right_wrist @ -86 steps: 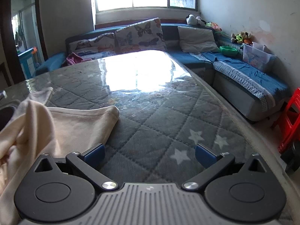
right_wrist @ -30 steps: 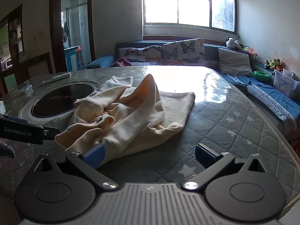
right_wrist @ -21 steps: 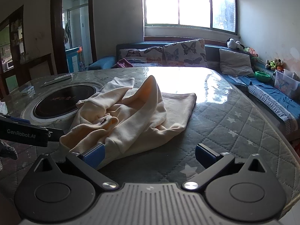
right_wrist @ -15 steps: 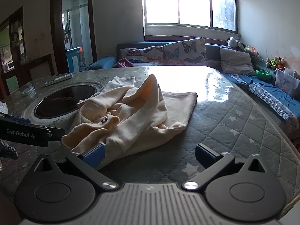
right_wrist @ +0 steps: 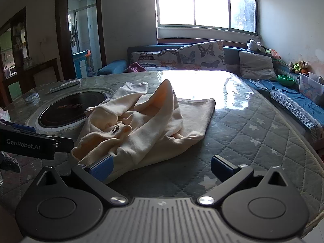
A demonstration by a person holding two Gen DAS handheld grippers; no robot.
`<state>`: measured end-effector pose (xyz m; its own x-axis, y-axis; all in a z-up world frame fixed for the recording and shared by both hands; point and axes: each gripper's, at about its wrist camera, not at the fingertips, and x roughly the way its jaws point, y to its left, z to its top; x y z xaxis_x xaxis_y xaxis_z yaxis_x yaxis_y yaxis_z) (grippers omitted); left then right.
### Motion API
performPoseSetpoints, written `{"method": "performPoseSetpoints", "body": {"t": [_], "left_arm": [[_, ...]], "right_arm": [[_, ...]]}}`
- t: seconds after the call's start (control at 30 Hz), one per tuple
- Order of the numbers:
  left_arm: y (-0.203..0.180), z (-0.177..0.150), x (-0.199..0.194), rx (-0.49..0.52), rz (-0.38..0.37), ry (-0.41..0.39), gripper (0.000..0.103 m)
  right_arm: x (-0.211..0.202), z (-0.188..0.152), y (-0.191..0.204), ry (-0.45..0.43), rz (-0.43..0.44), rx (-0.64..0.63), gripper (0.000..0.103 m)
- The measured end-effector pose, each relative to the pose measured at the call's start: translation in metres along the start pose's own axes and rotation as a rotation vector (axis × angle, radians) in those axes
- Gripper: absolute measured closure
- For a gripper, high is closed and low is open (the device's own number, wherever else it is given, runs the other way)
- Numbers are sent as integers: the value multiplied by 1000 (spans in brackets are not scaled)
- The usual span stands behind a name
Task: Fold clothes
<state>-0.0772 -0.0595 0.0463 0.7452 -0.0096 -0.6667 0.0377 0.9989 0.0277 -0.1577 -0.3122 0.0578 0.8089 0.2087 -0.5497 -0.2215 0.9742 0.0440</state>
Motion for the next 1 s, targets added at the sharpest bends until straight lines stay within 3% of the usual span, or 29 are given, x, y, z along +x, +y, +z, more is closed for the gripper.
{"method": "performPoseSetpoints", "body": {"t": [1.0], "left_arm": [[-4, 3, 3, 31, -32, 17, 0]], "right_arm": [[6, 1, 5, 13, 16, -12, 0]]}}
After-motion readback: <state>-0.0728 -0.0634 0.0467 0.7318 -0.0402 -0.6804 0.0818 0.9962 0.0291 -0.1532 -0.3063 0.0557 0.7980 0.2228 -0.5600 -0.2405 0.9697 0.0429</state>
